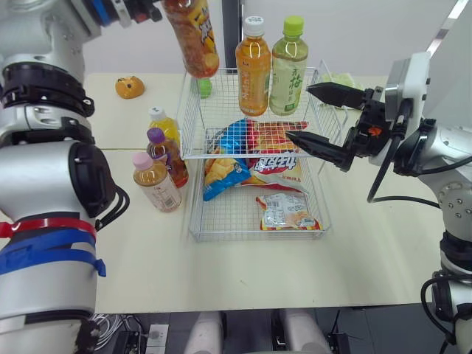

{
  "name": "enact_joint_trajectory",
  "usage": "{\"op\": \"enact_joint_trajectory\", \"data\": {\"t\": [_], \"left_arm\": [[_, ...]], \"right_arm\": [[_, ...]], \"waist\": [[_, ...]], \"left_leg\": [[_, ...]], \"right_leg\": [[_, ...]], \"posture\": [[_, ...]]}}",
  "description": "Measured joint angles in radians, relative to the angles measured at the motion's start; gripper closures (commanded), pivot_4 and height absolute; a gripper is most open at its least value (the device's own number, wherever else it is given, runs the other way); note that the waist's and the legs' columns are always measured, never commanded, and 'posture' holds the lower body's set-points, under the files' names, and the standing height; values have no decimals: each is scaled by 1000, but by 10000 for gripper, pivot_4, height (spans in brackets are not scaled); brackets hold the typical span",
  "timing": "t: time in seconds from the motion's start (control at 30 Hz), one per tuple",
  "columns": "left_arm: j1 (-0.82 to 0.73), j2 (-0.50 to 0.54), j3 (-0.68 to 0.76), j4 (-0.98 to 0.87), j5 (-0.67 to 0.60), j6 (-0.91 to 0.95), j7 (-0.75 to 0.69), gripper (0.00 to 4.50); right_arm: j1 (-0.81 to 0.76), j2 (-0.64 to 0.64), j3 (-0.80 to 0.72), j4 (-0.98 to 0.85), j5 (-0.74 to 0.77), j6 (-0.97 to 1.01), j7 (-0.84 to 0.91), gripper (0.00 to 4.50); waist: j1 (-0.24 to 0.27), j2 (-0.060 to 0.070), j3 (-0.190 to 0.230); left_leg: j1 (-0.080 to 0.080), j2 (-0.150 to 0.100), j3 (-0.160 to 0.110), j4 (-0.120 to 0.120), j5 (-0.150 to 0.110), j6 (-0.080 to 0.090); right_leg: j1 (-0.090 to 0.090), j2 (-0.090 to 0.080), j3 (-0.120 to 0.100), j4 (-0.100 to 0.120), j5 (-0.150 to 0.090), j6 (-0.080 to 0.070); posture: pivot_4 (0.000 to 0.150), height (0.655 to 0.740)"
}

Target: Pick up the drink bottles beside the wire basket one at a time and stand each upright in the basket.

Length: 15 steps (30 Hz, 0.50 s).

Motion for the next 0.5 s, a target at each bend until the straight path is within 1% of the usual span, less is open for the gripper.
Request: {"op": "enact_joint_trajectory", "data": {"t": [0.2, 0.33, 0.5], "left_arm": [[6, -46, 2, 0, 2, -15, -8, 31263], [58, -90, 7, 12, 13, -51, 41, 31263], [101, -105, 8, 45, 31, -62, 63, 31263]], "right_arm": [[12, -13, -12, -37, 29, 30, -30, 0], [23, -18, -15, -42, 34, 39, -49, 0], [23, -27, -19, -45, 47, 48, -61, 0]], "waist": [[1, 0, 0], [2, 0, 0], [1, 0, 0]], "left_leg": [[-3, 0, 0, 1, 0, 0], [-3, 0, 0, 1, 0, 0], [-5, 0, 0, 1, 0, 0]], "right_leg": [[-3, 0, 0, 0, 0, 0], [-3, 0, 0, 1, 0, 0], [-4, 0, 0, 1, 0, 0]], "posture": [[1500, 7400], [1500, 7400], [1500, 7400]]}}
